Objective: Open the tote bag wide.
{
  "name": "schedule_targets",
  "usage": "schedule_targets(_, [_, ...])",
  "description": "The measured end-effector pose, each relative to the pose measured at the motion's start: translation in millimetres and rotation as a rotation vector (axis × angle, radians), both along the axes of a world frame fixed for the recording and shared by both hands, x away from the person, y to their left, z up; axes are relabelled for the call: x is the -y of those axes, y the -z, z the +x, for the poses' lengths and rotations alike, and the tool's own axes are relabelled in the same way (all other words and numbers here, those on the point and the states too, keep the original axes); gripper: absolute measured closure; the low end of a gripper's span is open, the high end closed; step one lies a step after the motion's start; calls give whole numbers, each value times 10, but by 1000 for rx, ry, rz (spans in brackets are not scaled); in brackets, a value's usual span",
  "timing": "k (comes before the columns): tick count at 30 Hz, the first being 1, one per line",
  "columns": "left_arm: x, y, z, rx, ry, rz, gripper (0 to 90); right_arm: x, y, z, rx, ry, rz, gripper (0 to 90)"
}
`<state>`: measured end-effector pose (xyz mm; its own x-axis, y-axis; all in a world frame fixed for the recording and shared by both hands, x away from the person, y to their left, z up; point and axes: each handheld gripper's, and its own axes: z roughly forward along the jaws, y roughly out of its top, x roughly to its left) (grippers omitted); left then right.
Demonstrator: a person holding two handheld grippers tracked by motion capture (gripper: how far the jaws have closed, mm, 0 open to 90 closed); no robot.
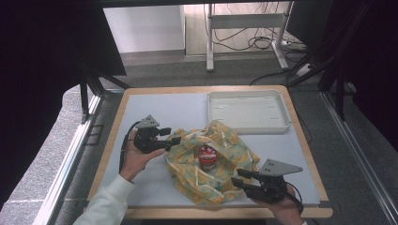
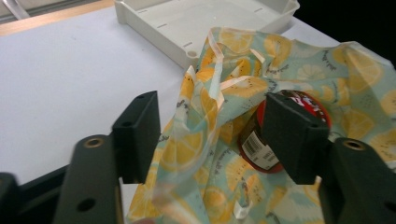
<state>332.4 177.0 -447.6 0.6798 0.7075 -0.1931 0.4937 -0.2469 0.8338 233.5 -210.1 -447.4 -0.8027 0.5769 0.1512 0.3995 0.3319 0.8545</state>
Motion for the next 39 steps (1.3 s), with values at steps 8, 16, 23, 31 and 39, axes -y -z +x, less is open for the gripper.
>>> schedule_targets(8, [-93,-86,-226,12,90,-52,796,-36,-197,290,7,-1,-21,835])
schedule_targets(16, [215,-26,-381,-16,188,30,900,-342,-200,594,-27,-56,-104,889])
schedule_targets(23, [434,56,-379,-46,224,78,900,-588,-130,744,-36,-87,-168,891])
schedule_targets(31, [629,311,-310,-130,242,126,900,-660,-2,879,-94,-88,-225,892])
schedule_targets(39, [710,584,-250,-202,256,166,900,-668,192,1003,-151,-60,-297,892])
